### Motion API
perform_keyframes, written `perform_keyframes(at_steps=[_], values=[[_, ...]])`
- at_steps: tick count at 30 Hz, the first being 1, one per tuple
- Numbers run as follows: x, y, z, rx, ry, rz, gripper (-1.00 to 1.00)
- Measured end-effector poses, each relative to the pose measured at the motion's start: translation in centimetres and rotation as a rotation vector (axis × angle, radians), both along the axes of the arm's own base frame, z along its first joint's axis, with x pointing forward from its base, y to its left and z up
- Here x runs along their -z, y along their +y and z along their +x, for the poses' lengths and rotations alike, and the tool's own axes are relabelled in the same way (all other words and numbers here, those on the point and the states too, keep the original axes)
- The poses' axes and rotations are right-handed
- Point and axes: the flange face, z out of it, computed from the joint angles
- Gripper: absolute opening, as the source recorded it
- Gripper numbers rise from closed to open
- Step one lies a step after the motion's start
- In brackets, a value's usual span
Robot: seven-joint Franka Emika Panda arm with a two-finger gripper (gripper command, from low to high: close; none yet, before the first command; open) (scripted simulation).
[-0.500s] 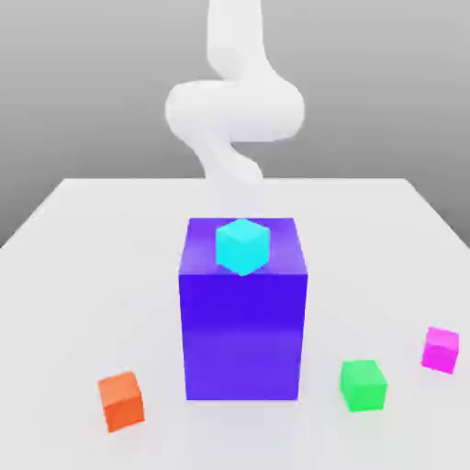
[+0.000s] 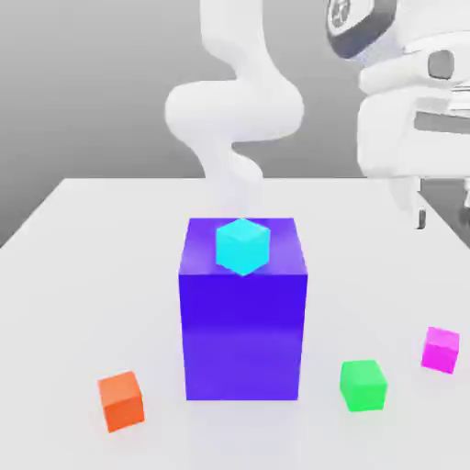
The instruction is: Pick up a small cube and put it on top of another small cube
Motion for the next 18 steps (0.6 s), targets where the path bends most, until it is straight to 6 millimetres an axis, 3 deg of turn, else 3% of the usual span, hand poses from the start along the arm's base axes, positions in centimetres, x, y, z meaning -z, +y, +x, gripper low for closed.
perform_keyframes(at_steps=[5, 10, 15, 16, 18], values=[[9.5, 6.3, -5.6, -0.236, 0.139, -0.054, 0.0], [17.6, 9.2, -11.6, -0.412, 0.274, -0.077, 0.0], [23.3, 9.6, -12.5, -0.436, 0.292, -0.076, 0.0], [24.3, 9.6, -12.6, -0.437, 0.293, -0.078, -1.0], [24.3, 9.6, -12.6, -0.437, 0.293, -0.078, -1.0]])
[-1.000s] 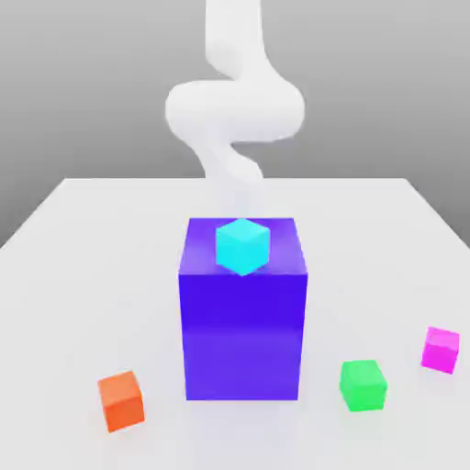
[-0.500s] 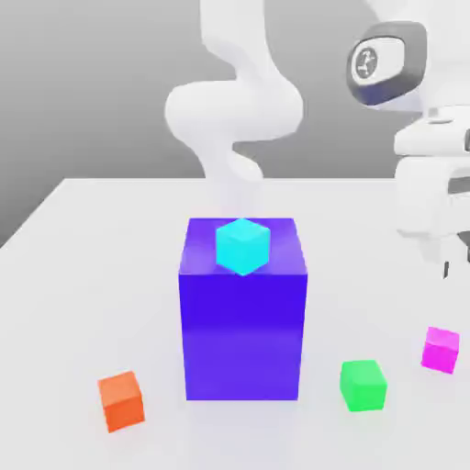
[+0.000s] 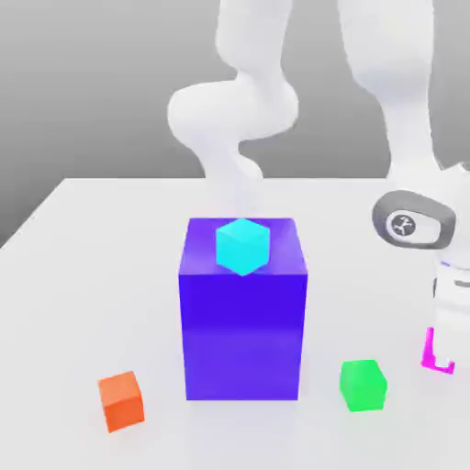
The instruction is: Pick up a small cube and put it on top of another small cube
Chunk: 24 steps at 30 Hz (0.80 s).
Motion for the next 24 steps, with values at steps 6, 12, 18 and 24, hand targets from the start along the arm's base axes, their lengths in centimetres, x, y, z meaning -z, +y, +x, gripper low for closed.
perform_keyframes(at_steps=[6, 12, 18, 24], values=[[-0.7, 0.1, 0.0, 0.0, 0.0, 0.001, -1.0], [-6.2, -1.4, 1.0, 0.055, -0.004, -0.011, -1.0], [-9.1, -9.8, 6.2, 0.409, -0.01, -0.027, -1.0], [-8.6, -15.0, 8.2, 0.632, 0.0, -0.004, -1.0]])
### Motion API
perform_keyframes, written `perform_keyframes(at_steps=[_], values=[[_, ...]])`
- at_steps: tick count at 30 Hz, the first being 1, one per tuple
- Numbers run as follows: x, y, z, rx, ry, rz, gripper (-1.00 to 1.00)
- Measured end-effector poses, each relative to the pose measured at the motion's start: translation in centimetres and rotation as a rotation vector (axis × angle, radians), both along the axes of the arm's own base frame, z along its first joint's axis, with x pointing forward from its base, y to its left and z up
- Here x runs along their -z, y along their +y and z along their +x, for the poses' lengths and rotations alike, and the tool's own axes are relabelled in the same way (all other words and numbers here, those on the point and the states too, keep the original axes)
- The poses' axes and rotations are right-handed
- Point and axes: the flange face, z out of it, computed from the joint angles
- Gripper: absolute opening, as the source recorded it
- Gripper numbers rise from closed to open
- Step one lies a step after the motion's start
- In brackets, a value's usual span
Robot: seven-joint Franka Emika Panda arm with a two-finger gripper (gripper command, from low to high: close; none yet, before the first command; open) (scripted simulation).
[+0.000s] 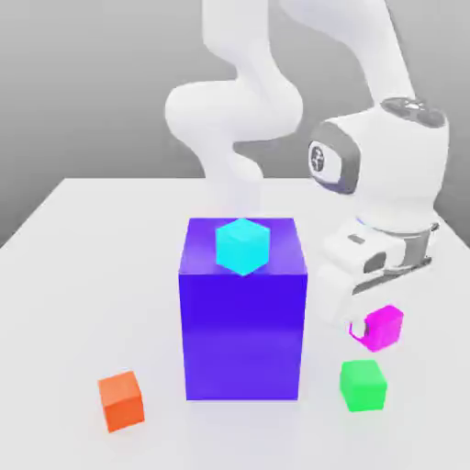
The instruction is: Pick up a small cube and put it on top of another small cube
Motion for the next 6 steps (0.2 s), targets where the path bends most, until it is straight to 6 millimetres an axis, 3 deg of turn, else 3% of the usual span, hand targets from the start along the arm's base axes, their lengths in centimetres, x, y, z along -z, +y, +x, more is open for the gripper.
perform_keyframes(at_steps=[2, 3, 6], values=[[2.2, 0.4, -0.2, -0.008, 0.0, 0.001, -1.0], [3.3, 0.4, -0.3, -0.009, 0.0, 0.001, 1.0], [3.3, 0.4, -0.3, -0.009, 0.0, 0.001, 1.0]])
